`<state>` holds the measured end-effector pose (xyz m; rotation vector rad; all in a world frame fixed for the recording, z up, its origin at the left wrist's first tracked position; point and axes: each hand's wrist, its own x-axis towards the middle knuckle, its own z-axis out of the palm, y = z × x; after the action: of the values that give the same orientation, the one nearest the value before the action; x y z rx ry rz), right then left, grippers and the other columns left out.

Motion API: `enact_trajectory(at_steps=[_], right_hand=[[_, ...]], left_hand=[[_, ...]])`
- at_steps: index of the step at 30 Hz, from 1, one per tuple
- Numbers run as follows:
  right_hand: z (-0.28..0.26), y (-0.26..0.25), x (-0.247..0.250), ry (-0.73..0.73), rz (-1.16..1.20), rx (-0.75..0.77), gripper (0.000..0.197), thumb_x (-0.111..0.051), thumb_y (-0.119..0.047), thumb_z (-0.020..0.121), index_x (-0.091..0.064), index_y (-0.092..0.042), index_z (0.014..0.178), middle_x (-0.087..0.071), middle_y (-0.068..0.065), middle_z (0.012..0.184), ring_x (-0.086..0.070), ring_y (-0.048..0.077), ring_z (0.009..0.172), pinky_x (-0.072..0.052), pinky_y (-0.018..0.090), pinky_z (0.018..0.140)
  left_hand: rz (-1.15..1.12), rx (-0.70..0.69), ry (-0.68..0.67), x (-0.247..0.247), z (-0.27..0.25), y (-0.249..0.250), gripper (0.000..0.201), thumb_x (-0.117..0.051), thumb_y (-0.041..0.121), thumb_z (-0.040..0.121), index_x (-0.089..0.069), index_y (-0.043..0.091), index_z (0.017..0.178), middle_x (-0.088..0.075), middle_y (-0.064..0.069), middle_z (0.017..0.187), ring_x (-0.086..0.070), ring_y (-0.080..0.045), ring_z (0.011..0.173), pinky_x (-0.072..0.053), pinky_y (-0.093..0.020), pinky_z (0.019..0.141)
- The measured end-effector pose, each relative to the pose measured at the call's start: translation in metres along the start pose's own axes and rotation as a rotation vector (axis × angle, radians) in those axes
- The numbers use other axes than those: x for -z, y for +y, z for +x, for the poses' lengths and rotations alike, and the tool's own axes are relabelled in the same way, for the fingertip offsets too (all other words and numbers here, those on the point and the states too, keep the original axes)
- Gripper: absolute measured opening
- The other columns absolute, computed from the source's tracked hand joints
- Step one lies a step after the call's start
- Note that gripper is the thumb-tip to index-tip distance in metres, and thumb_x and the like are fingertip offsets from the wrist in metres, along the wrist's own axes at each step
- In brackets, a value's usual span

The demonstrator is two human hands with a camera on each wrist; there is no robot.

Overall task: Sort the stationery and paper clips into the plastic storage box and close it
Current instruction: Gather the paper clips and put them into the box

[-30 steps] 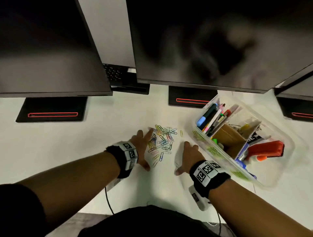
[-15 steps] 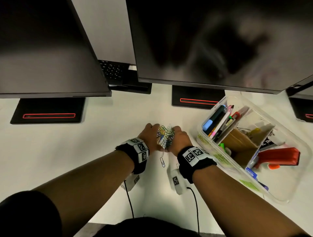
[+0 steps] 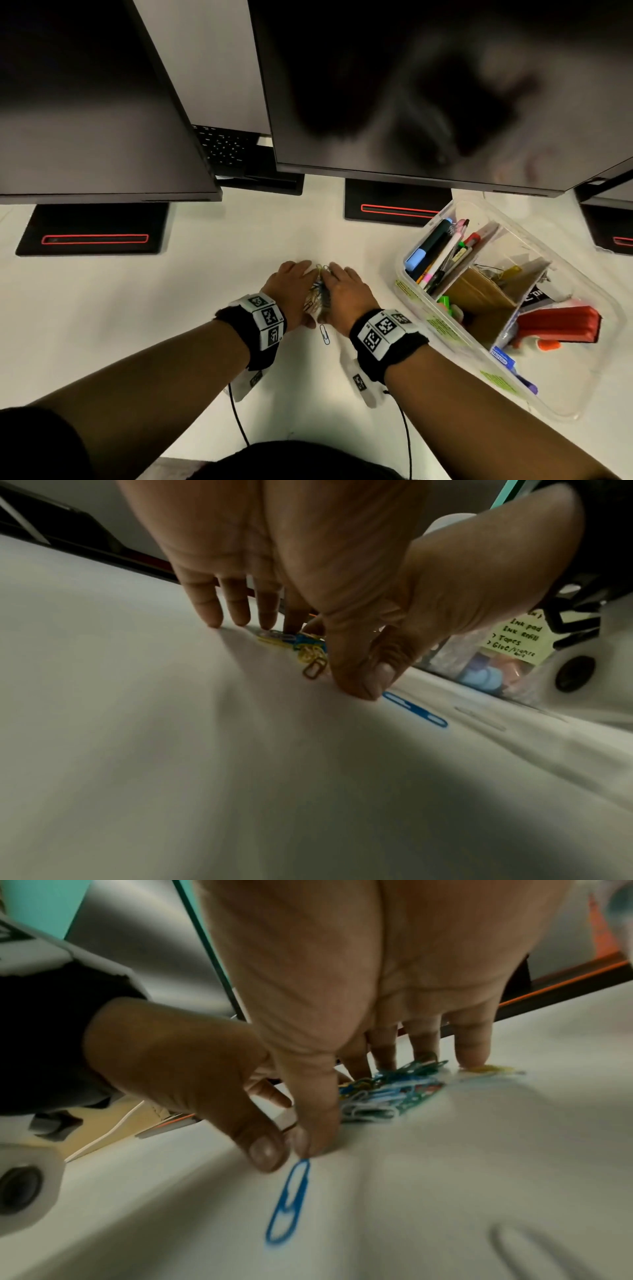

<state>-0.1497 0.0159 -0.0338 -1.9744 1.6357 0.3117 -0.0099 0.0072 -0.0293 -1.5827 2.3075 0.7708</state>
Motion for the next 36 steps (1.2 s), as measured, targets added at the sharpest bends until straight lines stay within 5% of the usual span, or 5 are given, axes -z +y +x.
enact_trajectory(at_steps=[5, 10, 25, 31, 36], right_hand=[[-0.012, 0.004, -0.017, 0.222, 0.191, -0.011, 0.042, -0.053, -0.004, 0.083, -0.06, -0.012, 0.124, -0.051, 0.013, 0.121, -0.049, 0.031, 0.111, -0.042, 0.029, 0.093], [-0.013, 0.003, -0.016, 0.253, 0.286, -0.037, 0.031, -0.048, 0.003, 0.082, -0.067, -0.004, 0.106, -0.057, 0.019, 0.1, -0.057, 0.033, 0.092, -0.046, 0.031, 0.078], [-0.079, -0.016, 0.105, 0.419, 0.349, -0.111, 0.021, -0.053, -0.008, 0.087, -0.067, -0.007, 0.103, -0.068, 0.011, 0.104, -0.06, 0.025, 0.098, -0.045, 0.028, 0.084], [-0.123, 0.03, 0.15, 0.555, 0.481, -0.177, 0.02, -0.059, -0.004, 0.083, -0.071, -0.008, 0.098, -0.069, 0.009, 0.091, -0.061, 0.023, 0.082, -0.049, 0.027, 0.076], [-0.136, 0.095, 0.164, 0.592, 0.52, -0.342, 0.016, -0.062, -0.006, 0.083, -0.071, -0.01, 0.095, -0.064, 0.006, 0.082, -0.057, 0.021, 0.074, -0.043, 0.023, 0.07]], left_hand=[[-0.183, -0.003, 0.09, -0.01, -0.005, 0.003, 0.053, -0.066, 0.029, 0.082, -0.048, 0.017, 0.132, -0.043, -0.005, 0.135, -0.044, -0.025, 0.121, -0.04, -0.033, 0.103], [-0.18, 0.023, 0.081, -0.006, -0.003, 0.017, 0.024, -0.05, 0.019, 0.09, -0.056, 0.009, 0.11, -0.051, -0.011, 0.115, -0.055, -0.028, 0.103, -0.046, -0.035, 0.088], [-0.128, -0.081, 0.229, 0.107, -0.035, 0.062, 0.023, -0.058, 0.014, 0.084, -0.064, 0.012, 0.106, -0.066, -0.009, 0.105, -0.059, -0.026, 0.098, -0.043, -0.029, 0.08], [-0.165, -0.195, 0.348, 0.141, -0.027, 0.13, 0.019, -0.06, 0.016, 0.083, -0.065, 0.015, 0.102, -0.066, -0.004, 0.098, -0.052, -0.015, 0.082, -0.033, -0.022, 0.069], [-0.204, -0.274, 0.327, 0.133, 0.017, 0.195, 0.025, -0.066, 0.018, 0.08, -0.067, 0.014, 0.105, -0.067, -0.007, 0.107, -0.06, -0.025, 0.1, -0.04, -0.023, 0.077]])
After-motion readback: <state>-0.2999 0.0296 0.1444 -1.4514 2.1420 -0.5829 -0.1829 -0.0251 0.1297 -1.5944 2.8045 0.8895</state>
